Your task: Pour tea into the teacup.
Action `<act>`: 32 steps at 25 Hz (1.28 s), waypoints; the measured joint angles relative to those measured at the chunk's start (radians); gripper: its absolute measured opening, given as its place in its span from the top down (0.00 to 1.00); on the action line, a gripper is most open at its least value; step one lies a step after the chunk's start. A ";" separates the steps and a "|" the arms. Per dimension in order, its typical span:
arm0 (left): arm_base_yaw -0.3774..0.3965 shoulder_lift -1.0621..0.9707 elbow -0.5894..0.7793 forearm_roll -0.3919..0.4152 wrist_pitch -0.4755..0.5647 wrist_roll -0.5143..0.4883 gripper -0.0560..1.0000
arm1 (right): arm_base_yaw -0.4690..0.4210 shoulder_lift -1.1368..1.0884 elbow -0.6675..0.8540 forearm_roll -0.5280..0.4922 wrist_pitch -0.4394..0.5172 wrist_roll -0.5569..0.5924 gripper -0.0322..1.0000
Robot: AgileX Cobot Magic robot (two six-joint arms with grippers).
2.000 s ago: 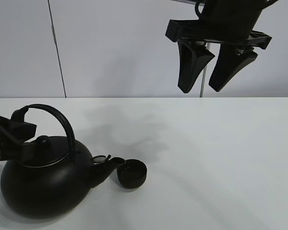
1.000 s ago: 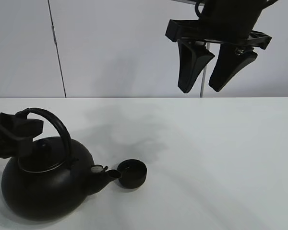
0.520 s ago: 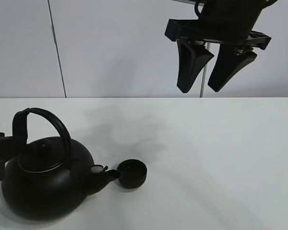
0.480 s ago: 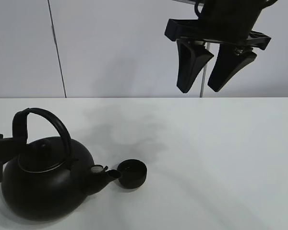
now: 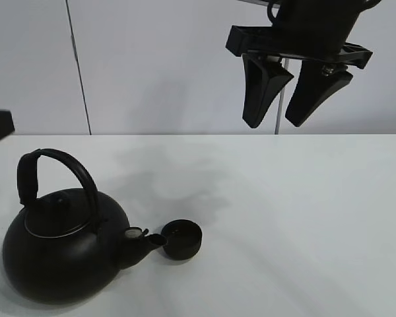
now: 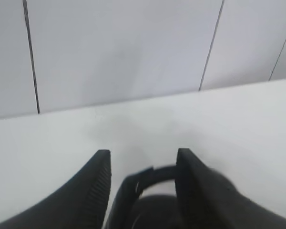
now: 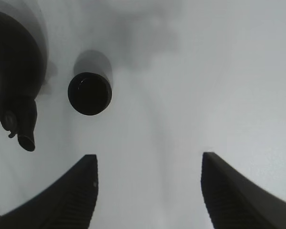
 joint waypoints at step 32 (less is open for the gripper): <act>0.000 -0.039 -0.928 -0.057 1.575 -0.393 0.44 | 0.000 0.000 0.000 0.004 0.000 0.000 0.55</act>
